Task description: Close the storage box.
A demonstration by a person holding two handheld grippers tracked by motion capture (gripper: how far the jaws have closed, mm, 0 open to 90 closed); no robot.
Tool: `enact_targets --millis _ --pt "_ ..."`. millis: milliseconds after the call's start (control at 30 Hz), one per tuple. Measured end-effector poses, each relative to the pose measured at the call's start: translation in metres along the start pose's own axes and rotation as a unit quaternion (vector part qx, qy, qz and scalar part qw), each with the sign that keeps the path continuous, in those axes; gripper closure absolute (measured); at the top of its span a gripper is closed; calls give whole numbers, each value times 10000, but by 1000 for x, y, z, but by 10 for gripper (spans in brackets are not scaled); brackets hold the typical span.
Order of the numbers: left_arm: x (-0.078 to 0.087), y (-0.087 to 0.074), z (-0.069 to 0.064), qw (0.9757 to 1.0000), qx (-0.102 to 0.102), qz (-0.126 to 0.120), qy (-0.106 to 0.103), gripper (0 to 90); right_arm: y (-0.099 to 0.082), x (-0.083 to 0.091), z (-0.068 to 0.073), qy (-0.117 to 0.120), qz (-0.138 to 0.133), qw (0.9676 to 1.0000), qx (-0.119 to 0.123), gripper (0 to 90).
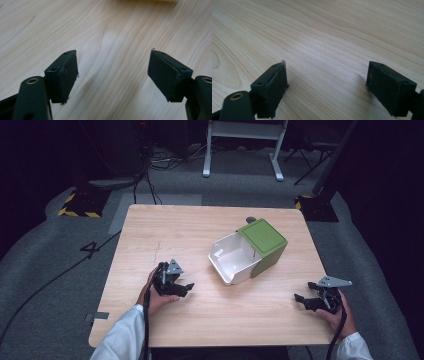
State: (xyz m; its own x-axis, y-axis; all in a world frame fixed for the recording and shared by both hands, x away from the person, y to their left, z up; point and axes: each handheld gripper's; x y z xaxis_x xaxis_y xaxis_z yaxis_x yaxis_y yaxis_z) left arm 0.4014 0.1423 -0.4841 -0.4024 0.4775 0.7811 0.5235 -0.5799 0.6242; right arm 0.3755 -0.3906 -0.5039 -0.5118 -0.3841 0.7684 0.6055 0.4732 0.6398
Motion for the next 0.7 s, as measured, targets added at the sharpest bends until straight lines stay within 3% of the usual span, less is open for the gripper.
enact_targets --millis 133,233,367,700 --pt "-11 19 -8 9998 -48 -23 -190 250 0 0 0 6 0 10000 -1 171" --pt "-23 30 -16 9996 -270 63 -109 288 0 0 0 7 0 10000 -1 170" --pt "-34 40 -20 9996 -267 60 -122 280 0 0 0 5 -1 10000 1 171" --pt "-43 57 -23 9990 -382 -182 -155 243 0 0 0 6 -1 10000 0 171"
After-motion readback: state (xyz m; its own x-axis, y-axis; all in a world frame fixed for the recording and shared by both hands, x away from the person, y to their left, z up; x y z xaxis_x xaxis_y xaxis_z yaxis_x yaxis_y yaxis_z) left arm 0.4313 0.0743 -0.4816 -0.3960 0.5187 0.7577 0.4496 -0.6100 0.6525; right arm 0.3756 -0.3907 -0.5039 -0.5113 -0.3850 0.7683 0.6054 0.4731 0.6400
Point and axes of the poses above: each handheld gripper's, and its own axes: x roughly backward along the jaws, y roughly out of its top, z roughly to its left, and after that the axes turned 8 degrees about z, right-handed
